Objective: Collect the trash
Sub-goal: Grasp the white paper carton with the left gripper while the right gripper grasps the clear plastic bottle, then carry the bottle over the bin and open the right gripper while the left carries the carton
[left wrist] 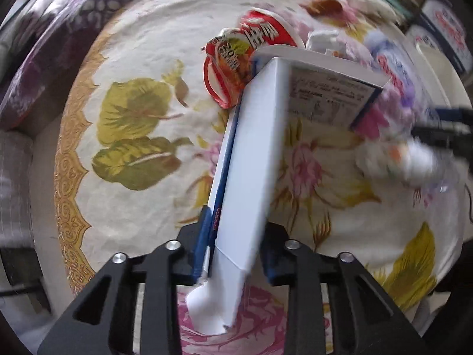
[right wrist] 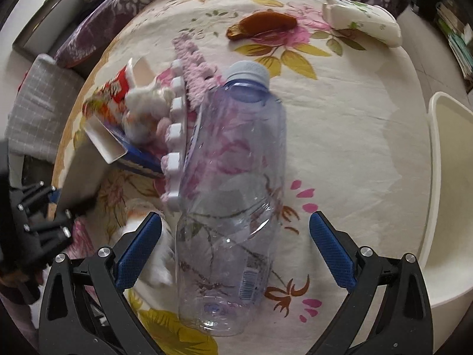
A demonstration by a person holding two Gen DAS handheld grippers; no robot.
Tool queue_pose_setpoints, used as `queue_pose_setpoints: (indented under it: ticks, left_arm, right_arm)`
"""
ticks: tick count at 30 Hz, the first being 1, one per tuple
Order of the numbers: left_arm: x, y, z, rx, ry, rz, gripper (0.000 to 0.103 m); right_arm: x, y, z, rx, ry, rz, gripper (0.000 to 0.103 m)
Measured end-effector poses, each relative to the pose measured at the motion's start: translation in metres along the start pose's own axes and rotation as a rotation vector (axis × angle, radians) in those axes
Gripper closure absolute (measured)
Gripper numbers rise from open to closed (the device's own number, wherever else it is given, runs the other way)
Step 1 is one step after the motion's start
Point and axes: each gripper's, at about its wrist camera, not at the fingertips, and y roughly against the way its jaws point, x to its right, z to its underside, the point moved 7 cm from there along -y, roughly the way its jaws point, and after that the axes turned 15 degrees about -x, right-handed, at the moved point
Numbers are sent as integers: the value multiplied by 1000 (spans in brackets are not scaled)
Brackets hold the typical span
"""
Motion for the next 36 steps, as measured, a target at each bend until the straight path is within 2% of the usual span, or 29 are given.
queue_pose_setpoints:
  ticks: [3, 5, 7, 10, 13, 19, 20, 22, 24, 28, 33, 35, 36]
  left_arm:
    - [0, 15, -1, 36, 20, 4, 78]
    - [-1, 25, -4, 58, 45, 1, 81]
    - [1, 33, -5, 76, 83, 11, 82]
    - [2, 48, -9, 111, 176, 59, 83]
    - [14, 62, -8, 167, 256, 113, 83]
    - [23, 91, -16, 287, 311, 117, 82]
    - [24, 96, -17, 307, 321, 121, 82]
    - [26, 103, -18, 338, 339, 120, 82]
    - [30, 111, -20, 377, 357, 124, 82]
    - [36, 120, -24, 426, 373, 122, 82]
    - [46, 125, -25, 446, 387, 126, 82]
    - [46, 123, -27, 434, 383, 126, 82]
    - [45, 122, -27, 429, 384, 129, 82]
  right_arm:
    - [-4, -3, 1, 8, 14, -14, 8]
    - [-6, -2, 0, 16, 16, -35, 17]
    - [-7, -2, 0, 16, 15, -43, 30]
    - [-4, 6, -4, 43, -10, -69, 45]
    - [0, 18, -5, 82, -22, -83, 46]
    - [5, 49, -3, 196, -39, -84, 47]
    - [6, 59, -3, 232, -41, -75, 49]
    - [5, 69, -5, 271, -40, -56, 60]
    - [5, 82, -3, 317, -34, -50, 63]
    - [7, 98, 0, 384, -21, -24, 65]
    - [18, 94, 3, 337, -52, -34, 63]
    - [22, 86, 2, 304, -49, -10, 40]
    - [21, 81, 2, 291, -39, 6, 24]
